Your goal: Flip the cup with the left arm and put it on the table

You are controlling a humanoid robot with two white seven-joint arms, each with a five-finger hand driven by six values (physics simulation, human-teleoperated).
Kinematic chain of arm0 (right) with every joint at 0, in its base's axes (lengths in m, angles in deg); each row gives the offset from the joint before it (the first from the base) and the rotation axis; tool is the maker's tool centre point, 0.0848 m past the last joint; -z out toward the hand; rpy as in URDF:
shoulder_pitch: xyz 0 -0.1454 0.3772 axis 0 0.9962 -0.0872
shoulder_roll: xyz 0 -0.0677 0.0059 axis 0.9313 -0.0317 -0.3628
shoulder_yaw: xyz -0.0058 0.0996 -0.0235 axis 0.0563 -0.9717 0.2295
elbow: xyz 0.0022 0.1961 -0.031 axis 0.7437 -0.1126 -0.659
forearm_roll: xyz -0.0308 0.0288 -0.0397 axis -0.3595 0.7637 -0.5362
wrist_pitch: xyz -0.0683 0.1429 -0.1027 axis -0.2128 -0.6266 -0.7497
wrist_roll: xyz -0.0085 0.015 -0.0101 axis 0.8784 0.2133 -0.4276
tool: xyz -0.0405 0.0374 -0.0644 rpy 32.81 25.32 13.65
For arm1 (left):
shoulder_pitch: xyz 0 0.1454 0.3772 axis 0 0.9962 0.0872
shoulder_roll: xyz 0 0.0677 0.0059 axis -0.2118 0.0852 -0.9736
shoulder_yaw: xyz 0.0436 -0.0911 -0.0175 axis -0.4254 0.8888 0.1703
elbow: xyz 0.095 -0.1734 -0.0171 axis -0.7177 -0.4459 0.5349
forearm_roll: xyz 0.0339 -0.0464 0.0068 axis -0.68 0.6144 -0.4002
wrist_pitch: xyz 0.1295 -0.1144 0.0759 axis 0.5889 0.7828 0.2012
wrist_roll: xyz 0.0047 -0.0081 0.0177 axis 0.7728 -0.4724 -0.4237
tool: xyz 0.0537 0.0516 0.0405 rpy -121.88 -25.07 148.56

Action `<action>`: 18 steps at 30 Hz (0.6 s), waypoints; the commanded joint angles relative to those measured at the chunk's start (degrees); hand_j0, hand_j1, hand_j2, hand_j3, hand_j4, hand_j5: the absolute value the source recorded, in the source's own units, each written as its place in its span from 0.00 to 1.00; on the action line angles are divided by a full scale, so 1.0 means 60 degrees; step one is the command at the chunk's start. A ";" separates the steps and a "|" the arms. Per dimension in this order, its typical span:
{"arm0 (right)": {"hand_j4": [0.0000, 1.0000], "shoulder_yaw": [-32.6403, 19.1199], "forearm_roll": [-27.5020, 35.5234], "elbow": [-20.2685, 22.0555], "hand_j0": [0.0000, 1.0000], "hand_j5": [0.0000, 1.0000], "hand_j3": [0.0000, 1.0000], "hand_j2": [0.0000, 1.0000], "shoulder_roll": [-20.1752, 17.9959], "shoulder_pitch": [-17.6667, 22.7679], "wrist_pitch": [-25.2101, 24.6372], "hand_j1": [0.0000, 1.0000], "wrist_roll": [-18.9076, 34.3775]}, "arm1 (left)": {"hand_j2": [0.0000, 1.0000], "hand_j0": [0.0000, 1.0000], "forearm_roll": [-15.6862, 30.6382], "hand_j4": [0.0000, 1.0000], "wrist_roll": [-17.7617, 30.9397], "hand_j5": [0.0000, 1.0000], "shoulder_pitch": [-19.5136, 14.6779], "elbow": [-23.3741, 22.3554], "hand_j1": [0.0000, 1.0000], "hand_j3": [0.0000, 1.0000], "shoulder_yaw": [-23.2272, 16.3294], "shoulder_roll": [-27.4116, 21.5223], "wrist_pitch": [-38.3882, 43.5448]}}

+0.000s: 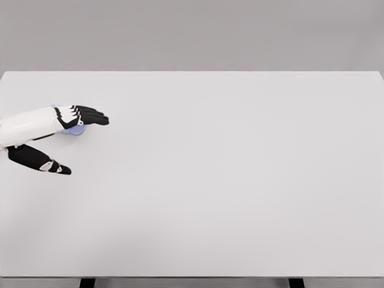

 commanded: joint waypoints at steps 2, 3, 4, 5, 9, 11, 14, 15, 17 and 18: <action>1.00 0.0000 0.0000 -0.0002 1.00 1.00 1.00 1.00 0.0000 0.0000 0.0012 1.00 0.0007 | 1.00 1.00 0.0097 1.00 -0.0008 1.00 0.0000 0.0002 1.00 1.00 -0.0114 -0.0009 0.0024; 1.00 -0.0030 0.0000 -0.0002 1.00 1.00 1.00 1.00 0.0000 0.0000 0.0012 1.00 0.0007 | 1.00 1.00 0.0112 1.00 -0.0008 1.00 -0.0044 -0.0027 1.00 1.00 -0.0114 0.0020 0.0024; 1.00 0.0000 0.0000 0.0012 1.00 1.00 1.00 1.00 0.0000 0.0000 0.0012 1.00 0.0007 | 1.00 1.00 0.0112 1.00 -0.0008 1.00 -0.0102 -0.0027 1.00 1.00 -0.0114 0.0035 0.0024; 1.00 0.0000 0.0000 0.0012 1.00 1.00 1.00 1.00 0.0000 0.0000 0.0026 1.00 0.0007 | 1.00 1.00 0.0141 1.00 -0.0008 1.00 -0.0307 -0.0027 1.00 1.00 -0.0114 0.0093 0.0024; 1.00 0.0014 0.0000 0.0012 1.00 1.00 1.00 1.00 0.0000 0.0000 0.0012 1.00 0.0007 | 1.00 1.00 0.0141 1.00 0.0007 1.00 -0.0688 -0.0539 1.00 1.00 -0.0128 0.0635 0.0024; 1.00 0.0014 0.0000 0.0012 1.00 1.00 1.00 1.00 0.0000 0.0000 0.0012 1.00 0.0007 | 1.00 1.00 0.0083 1.00 -0.0008 1.00 -0.0995 -0.1154 1.00 1.00 -0.0304 0.0694 0.0024; 1.00 0.0014 0.0000 0.0012 1.00 1.00 1.00 1.00 0.0000 0.0000 0.0012 1.00 0.0007 | 1.00 1.00 0.0039 1.00 -0.0008 1.00 -0.1406 -0.1477 1.00 1.00 -0.0773 0.0709 0.0024; 1.00 0.0014 0.0000 0.0012 1.00 1.00 1.00 1.00 0.0000 0.0000 0.0012 1.00 0.0007 | 1.00 1.00 -0.0312 1.00 -0.0008 1.00 -0.1538 -0.1565 1.00 1.00 -0.1036 0.0723 0.0024; 1.00 0.0014 0.0000 0.0012 1.00 1.00 1.00 1.00 0.0000 0.0000 0.0012 1.00 0.0007 | 1.00 1.00 -0.0912 1.00 -0.0052 1.00 -0.1699 -0.1609 1.00 1.00 -0.1081 0.0782 0.0024; 1.00 0.0014 0.0000 0.0012 1.00 1.00 1.00 1.00 0.0000 0.0000 0.0012 1.00 0.0007 | 1.00 1.00 -0.1761 1.00 -0.0037 1.00 -0.1714 -0.1522 1.00 1.00 -0.1066 0.0797 0.0024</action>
